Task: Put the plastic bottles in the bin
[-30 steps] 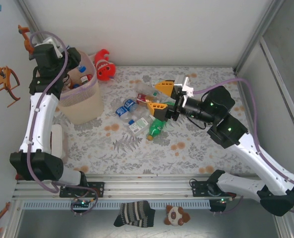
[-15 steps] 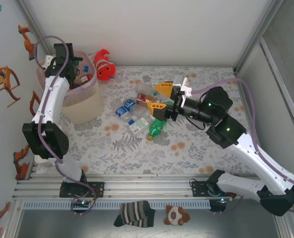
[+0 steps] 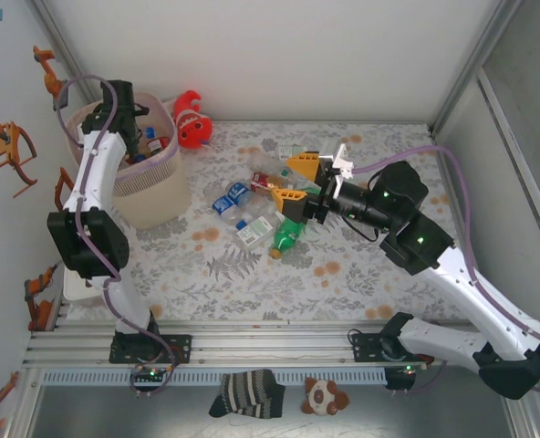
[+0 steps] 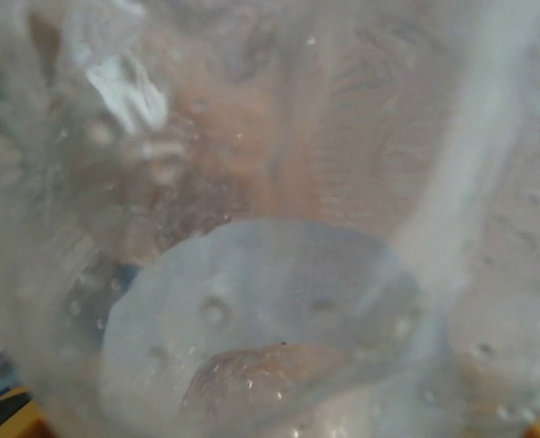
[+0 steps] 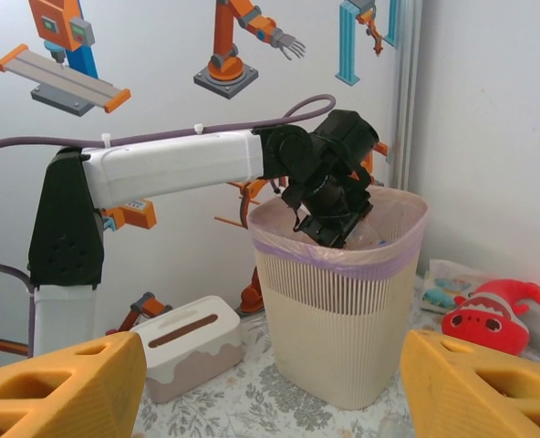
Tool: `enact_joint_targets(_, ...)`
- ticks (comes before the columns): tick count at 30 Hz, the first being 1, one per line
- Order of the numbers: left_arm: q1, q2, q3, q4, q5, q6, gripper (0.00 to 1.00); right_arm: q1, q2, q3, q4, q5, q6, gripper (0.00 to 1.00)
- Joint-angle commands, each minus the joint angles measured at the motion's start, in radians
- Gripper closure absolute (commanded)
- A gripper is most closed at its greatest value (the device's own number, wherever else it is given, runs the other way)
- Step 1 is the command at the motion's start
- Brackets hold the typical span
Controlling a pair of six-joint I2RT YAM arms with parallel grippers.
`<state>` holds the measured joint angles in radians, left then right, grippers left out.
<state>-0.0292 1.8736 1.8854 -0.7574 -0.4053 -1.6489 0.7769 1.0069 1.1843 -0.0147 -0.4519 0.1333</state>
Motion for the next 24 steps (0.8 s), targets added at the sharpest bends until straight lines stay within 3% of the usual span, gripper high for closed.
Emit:
enact_joint_targets(1, 0.012, 0.007, 0.040, -0.037, 0.049, -0.045, 0.44, 0.009, -0.022, -0.009, 0.006, 0.013, 0.002, 0.27)
enact_joint_targets(5, 0.012, -0.024, 0.043, -0.031, 0.079, -0.034, 0.26, 0.008, -0.021, -0.006, 0.006, 0.010, 0.002, 0.27)
enact_joint_targets(10, 0.014, -0.081, 0.034, -0.016, 0.135, -0.030, 0.19, 0.008, -0.025, -0.013, 0.008, 0.018, 0.005, 0.28)
enact_joint_targets(18, 0.014, -0.205, -0.031, 0.051, 0.140, -0.012, 0.18, 0.008, -0.031, -0.017, 0.012, 0.018, 0.000, 0.28)
enact_joint_targets(24, 0.018, -0.229, -0.034, 0.120, 0.152, 0.106, 0.28, 0.010, -0.026, -0.020, 0.016, 0.010, 0.004, 0.28)
